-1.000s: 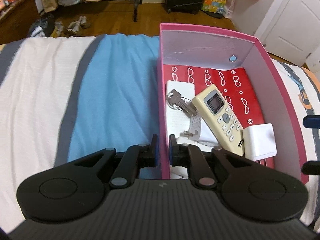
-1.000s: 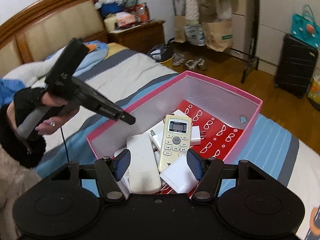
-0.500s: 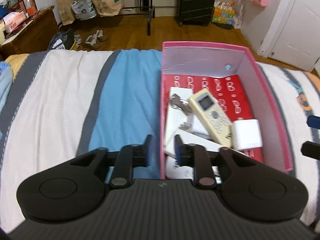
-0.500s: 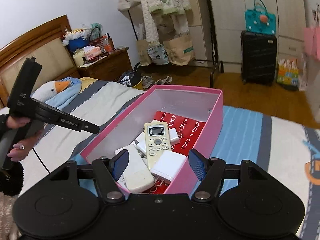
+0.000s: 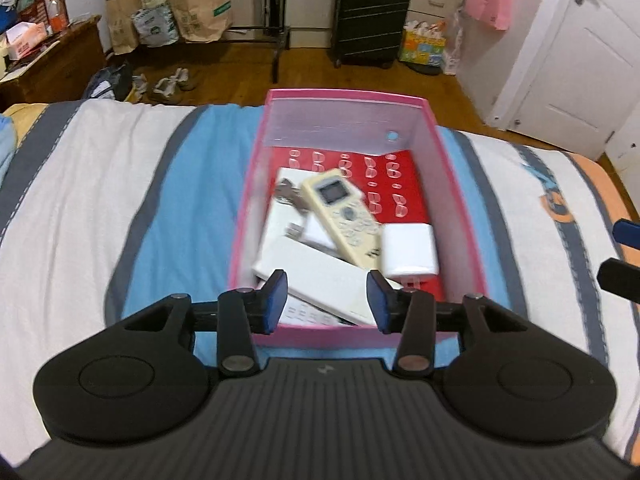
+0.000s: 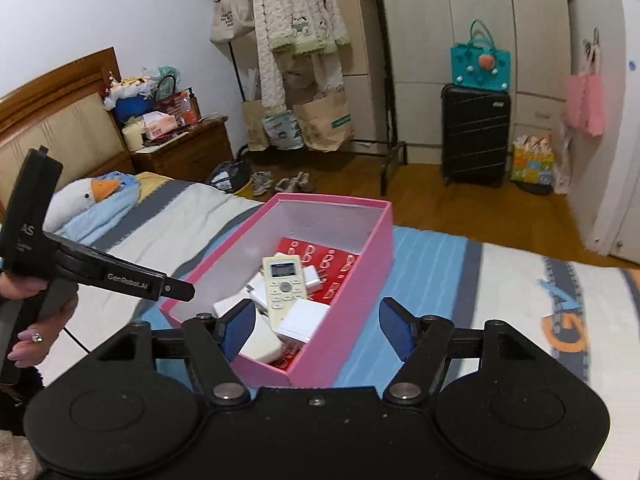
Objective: Organize rigid objects
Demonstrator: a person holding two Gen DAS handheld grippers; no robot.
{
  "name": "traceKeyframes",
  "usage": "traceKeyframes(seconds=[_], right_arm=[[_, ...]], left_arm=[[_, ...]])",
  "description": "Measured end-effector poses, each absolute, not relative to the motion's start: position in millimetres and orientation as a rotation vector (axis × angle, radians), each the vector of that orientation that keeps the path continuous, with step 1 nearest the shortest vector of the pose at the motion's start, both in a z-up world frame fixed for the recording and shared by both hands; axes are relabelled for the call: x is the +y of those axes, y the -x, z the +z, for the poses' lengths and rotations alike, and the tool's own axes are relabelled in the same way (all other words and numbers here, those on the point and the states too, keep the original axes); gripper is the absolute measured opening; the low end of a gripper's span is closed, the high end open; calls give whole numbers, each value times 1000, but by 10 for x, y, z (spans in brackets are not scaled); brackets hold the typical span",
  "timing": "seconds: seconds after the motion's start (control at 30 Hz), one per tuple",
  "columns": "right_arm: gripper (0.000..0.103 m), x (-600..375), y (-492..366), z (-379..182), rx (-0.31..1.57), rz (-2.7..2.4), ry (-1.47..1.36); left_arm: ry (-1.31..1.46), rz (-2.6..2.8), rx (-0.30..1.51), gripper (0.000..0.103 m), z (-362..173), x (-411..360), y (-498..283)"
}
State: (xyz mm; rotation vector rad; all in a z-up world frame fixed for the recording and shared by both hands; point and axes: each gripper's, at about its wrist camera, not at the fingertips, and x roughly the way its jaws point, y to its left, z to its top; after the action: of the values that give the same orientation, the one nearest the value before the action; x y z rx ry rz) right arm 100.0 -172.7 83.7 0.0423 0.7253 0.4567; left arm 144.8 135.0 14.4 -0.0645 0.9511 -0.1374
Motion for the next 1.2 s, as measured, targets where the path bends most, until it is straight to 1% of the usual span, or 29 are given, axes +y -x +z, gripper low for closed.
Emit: traceKeyframes(seconds=[0.07, 0.13, 0.23, 0.3, 0.33, 0.37, 0.43, 0.53, 0.67, 0.8, 0.87, 1.0, 1.07, 1.13, 1.2], right_arm=[[80, -1782, -939, 872, 724, 443, -51], [81, -1848, -890, 898, 716, 431, -60], [85, -1919, -803, 930, 693, 406, -48], [92, -1947, -743, 936, 681, 371, -42], [97, -1972, -715, 932, 677, 351, -44], [99, -1997, -685, 921, 675, 330, -46], [100, -2044, -644, 889, 684, 289, -48], [100, -2041, -593, 845, 718, 238, -22], [100, -2056, -488, 784, 714, 224, 36], [100, -2156, -463, 746, 705, 217, -27], [100, -2189, -457, 711, 696, 196, -56], [100, -2155, -440, 675, 694, 207, -29], [100, -2140, -420, 686, 690, 213, -18], [100, -2136, -393, 695, 694, 214, -12], [100, -2119, -362, 708, 699, 209, 0]], left_arm=[[40, -124, 944, 46, 181, 1244, -1366], [27, -120, 925, 54, 221, 1149, -1275], [50, -135, 907, 58, 251, 1067, -1131], [61, -134, 901, 59, 255, 1014, -1048], [59, -129, 900, 59, 253, 982, -1015], [54, -122, 898, 60, 249, 951, -979], [35, -111, 885, 65, 247, 883, -906], [15, -114, 870, 70, 239, 787, -798], [-11, -133, 842, 76, 278, 695, -707], [-23, -148, 812, 83, 327, 634, -620], [-31, -145, 803, 84, 330, 617, -588], [-38, -133, 791, 85, 325, 590, -537], [-44, -123, 776, 87, 328, 579, -521], [-44, -111, 762, 92, 321, 572, -502], [-42, -109, 759, 93, 298, 563, -486]])
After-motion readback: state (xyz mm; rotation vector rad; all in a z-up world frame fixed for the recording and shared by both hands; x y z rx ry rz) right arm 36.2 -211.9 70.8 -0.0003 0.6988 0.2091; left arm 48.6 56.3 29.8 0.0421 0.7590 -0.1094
